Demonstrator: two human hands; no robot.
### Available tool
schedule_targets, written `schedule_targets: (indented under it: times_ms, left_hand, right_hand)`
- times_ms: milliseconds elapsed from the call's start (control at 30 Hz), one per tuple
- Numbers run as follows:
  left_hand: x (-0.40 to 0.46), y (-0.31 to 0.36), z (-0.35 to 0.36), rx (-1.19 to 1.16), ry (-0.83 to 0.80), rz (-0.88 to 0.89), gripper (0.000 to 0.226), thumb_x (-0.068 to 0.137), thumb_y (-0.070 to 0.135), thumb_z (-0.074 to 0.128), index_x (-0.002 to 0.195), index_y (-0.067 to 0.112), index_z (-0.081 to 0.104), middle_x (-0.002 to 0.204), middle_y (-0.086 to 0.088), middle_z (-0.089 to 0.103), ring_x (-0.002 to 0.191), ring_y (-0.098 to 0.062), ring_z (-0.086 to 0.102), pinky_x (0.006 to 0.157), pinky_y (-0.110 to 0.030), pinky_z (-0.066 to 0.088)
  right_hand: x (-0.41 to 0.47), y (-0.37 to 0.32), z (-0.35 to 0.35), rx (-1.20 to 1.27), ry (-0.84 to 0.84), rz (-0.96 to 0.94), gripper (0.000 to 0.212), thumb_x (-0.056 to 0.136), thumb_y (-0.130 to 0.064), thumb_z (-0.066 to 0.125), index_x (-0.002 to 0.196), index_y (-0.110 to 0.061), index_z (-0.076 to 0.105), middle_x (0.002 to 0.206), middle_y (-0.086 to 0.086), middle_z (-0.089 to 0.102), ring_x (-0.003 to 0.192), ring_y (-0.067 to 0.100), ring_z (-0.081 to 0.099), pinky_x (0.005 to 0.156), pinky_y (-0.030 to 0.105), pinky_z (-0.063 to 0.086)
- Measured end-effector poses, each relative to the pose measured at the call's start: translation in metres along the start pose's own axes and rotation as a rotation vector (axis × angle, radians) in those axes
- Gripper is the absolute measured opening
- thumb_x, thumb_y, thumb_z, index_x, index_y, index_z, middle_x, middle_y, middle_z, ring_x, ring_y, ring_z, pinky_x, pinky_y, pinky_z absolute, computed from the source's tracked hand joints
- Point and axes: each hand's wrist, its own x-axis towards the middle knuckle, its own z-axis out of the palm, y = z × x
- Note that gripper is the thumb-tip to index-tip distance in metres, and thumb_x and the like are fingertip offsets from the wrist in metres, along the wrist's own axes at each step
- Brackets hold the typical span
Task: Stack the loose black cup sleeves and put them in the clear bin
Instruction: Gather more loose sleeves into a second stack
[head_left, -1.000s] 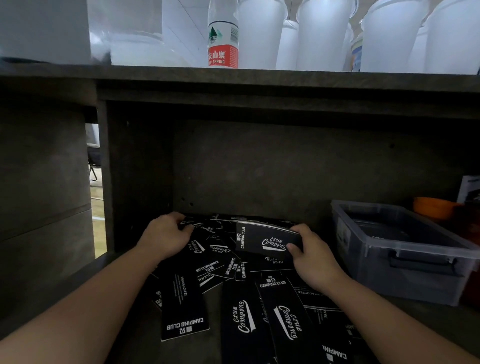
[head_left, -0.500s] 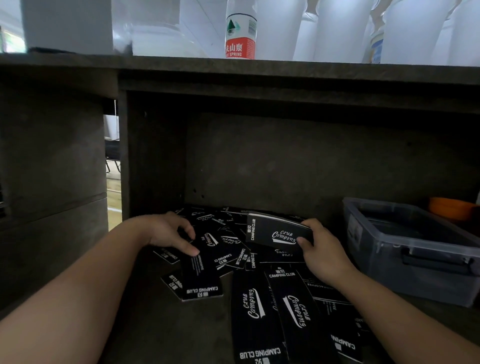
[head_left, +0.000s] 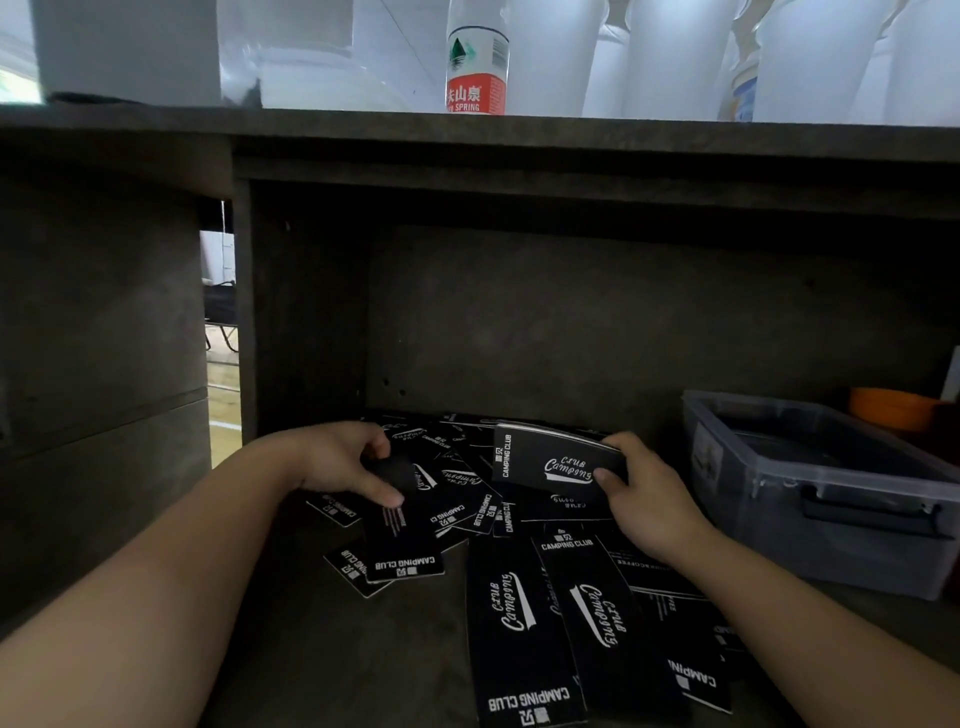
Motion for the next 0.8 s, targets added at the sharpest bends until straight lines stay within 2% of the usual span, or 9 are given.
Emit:
schedule_targets:
  times_ms: [100, 167, 267, 367, 467, 533, 600, 700, 800]
  left_hand:
    - [0.006, 0.002, 0.001, -0.346, 0.212, 0.132, 0.029, 0.083, 0.017, 0.075, 0.104, 0.026, 0.056, 0.114, -0.002, 0.061, 0.106, -0.017, 0.058, 0.095, -0.037, 0.048]
    - [0.005, 0.010, 0.002, -0.697, 0.322, 0.183, 0.027, 0.094, 0.009, 0.060, 0.117, 0.024, 0.058, 0.116, -0.003, 0.064, 0.103, -0.013, 0.060, 0.086, -0.030, 0.051]
    - [0.002, 0.021, 0.008, -1.104, 0.287, 0.267, 0.031, 0.101, 0.008, 0.046, 0.125, 0.020, 0.060, 0.115, -0.001, 0.069, 0.105, -0.012, 0.065, 0.078, -0.021, 0.052]
    - [0.005, 0.026, 0.023, -0.972, 0.250, 0.232, 0.024, 0.102, 0.011, 0.046, 0.116, 0.014, 0.065, 0.108, -0.005, 0.073, 0.102, -0.017, 0.069, 0.077, -0.022, 0.056]
    - [0.013, 0.033, 0.037, -0.467, 0.316, 0.239, 0.022, 0.099, 0.018, 0.054, 0.094, 0.001, 0.067, 0.089, -0.013, 0.072, 0.085, -0.016, 0.071, 0.070, -0.019, 0.053]
    - [0.013, 0.039, 0.041, -0.057, 0.406, 0.291, 0.033, 0.096, 0.030, 0.059, 0.072, 0.008, 0.064, 0.064, -0.004, 0.062, 0.064, -0.011, 0.061, 0.059, -0.016, 0.041]
    - [0.011, 0.046, 0.044, 0.078, 0.426, 0.329, 0.037, 0.096, 0.038, 0.057, 0.064, 0.019, 0.059, 0.057, 0.005, 0.055, 0.057, -0.005, 0.054, 0.056, -0.018, 0.035]
    - [0.012, 0.052, 0.049, -0.019, 0.440, 0.308, 0.024, 0.097, 0.042, 0.053, 0.106, 0.026, 0.069, 0.097, 0.007, 0.071, 0.091, -0.006, 0.064, 0.078, -0.021, 0.044]
    - [0.020, 0.034, 0.043, -0.039, 0.486, 0.122, 0.057, 0.097, 0.046, 0.050, 0.144, 0.016, 0.044, 0.142, -0.006, 0.053, 0.130, -0.022, 0.049, 0.107, -0.028, 0.038]
  right_hand:
    - [-0.001, -0.002, -0.001, 0.000, 0.000, 0.005, 0.022, 0.095, -0.014, 0.055, 0.116, -0.019, 0.052, 0.111, 0.010, 0.060, 0.102, 0.023, 0.056, 0.085, 0.028, 0.041]
    - [-0.001, -0.002, -0.002, 0.012, 0.002, 0.007, 0.022, 0.095, -0.014, 0.055, 0.116, -0.019, 0.052, 0.111, 0.009, 0.059, 0.102, 0.022, 0.056, 0.085, 0.027, 0.041]
    - [-0.002, -0.003, -0.003, 0.021, 0.011, -0.011, 0.022, 0.094, -0.015, 0.056, 0.115, -0.019, 0.052, 0.110, 0.006, 0.060, 0.100, 0.018, 0.056, 0.084, 0.025, 0.041]
    - [-0.002, -0.002, -0.002, 0.040, 0.022, -0.021, 0.017, 0.096, -0.018, 0.054, 0.113, -0.020, 0.054, 0.109, 0.004, 0.061, 0.101, 0.018, 0.057, 0.087, 0.026, 0.043]
    - [-0.003, -0.003, -0.002, 0.104, 0.031, -0.022, 0.018, 0.100, -0.033, 0.043, 0.106, -0.021, 0.055, 0.104, 0.001, 0.062, 0.100, 0.017, 0.057, 0.084, 0.029, 0.041]
    - [-0.005, -0.005, -0.002, 0.134, 0.007, -0.031, 0.028, 0.097, -0.045, 0.044, 0.107, -0.022, 0.057, 0.102, -0.002, 0.062, 0.098, 0.013, 0.057, 0.082, 0.028, 0.041]
    - [-0.006, -0.007, -0.001, 0.111, -0.008, -0.065, 0.026, 0.092, -0.045, 0.054, 0.107, -0.024, 0.057, 0.099, -0.006, 0.062, 0.091, 0.007, 0.059, 0.076, 0.019, 0.041]
    - [-0.005, -0.006, -0.001, 0.061, 0.022, -0.121, 0.008, 0.093, -0.027, 0.060, 0.099, -0.028, 0.055, 0.092, -0.006, 0.064, 0.080, -0.001, 0.059, 0.065, 0.005, 0.040]
    - [-0.005, -0.005, -0.003, 0.065, 0.049, -0.128, 0.011, 0.096, -0.018, 0.055, 0.100, -0.028, 0.057, 0.089, -0.011, 0.062, 0.081, -0.005, 0.056, 0.064, 0.002, 0.039]
